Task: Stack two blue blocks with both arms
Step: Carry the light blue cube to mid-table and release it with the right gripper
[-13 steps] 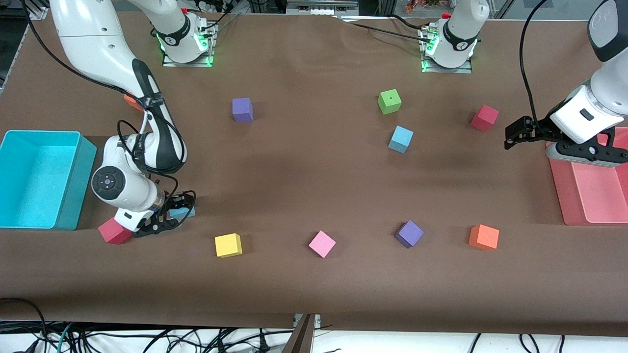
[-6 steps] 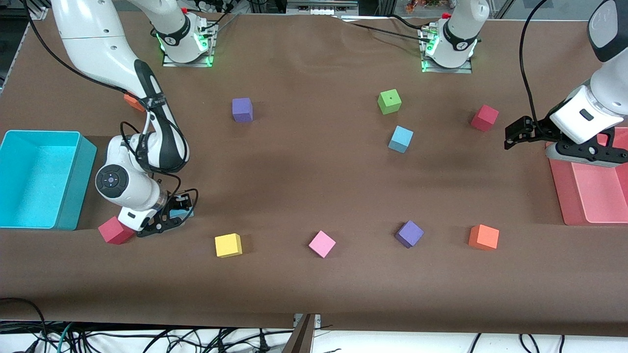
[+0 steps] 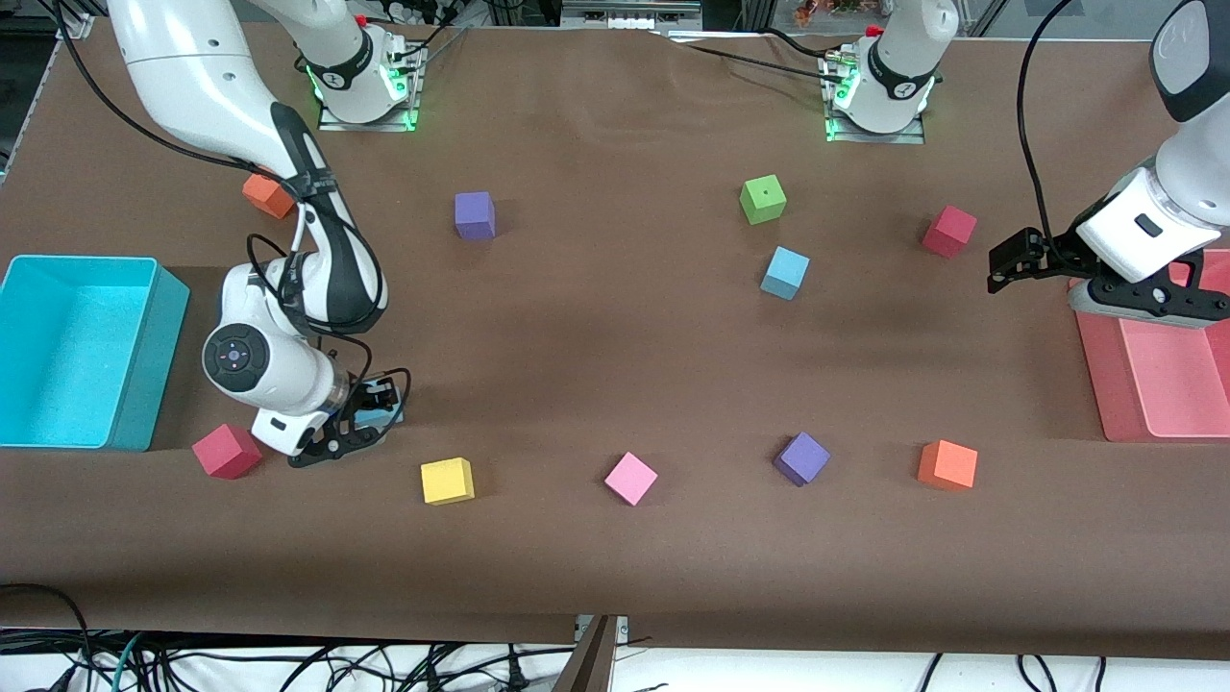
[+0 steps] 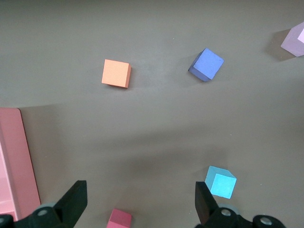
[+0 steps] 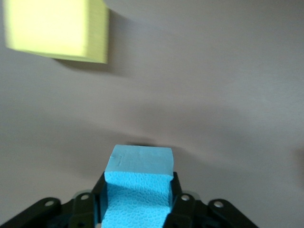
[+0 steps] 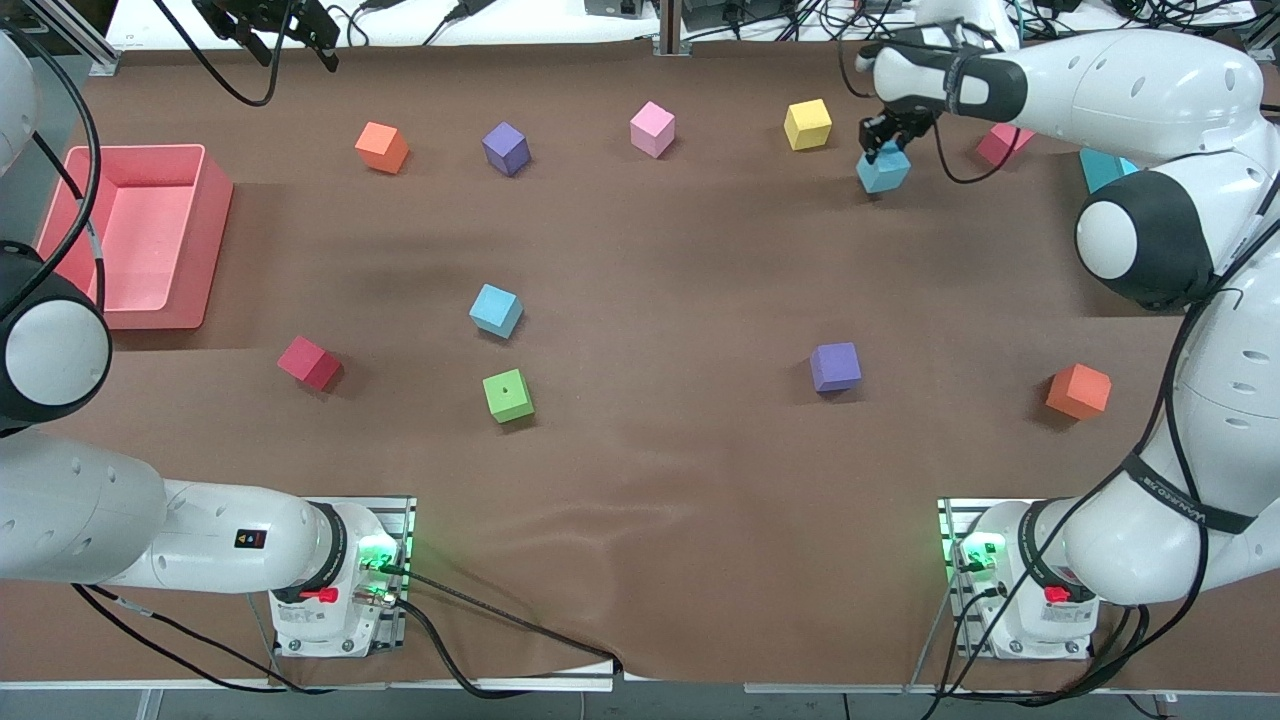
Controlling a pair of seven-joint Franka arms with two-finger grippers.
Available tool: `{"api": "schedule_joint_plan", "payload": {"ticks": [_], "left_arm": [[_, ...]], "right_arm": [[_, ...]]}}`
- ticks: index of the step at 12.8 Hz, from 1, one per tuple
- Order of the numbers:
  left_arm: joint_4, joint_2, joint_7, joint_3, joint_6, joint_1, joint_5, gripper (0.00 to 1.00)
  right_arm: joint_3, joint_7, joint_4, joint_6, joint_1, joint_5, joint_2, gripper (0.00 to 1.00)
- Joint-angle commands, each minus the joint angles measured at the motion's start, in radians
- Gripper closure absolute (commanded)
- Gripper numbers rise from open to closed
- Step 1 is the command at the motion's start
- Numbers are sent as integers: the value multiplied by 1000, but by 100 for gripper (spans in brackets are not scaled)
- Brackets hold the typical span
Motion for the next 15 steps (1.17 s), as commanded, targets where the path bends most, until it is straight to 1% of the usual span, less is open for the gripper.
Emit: {"api": "schedule_joint_plan", "payload": {"ticks": [1,5,7,10,13,15], "left_arm": [[24,10,8,0,-19,-2,-9,0],[24,11,8,0,-20,-2,-9,0],[26,11,7,0,-20,-2,-9,0],[24,11,7,-1,-20,-2,-9,0],[24,11,7,-6,-20,-2,-9,0],[24,11,7,-6,-20,-2,-9,0]], "right_arm": [[15,164,67,-89,70,8,-14,78],[15,442,80,-76,231,5,12,78],[15,598,80,-47,311,5,26,78],[15,766,89,7,398,5,56,78],[15,930,236,-8,477,5,164,78],[15,965,262,-8,510,5,192,78]]}}
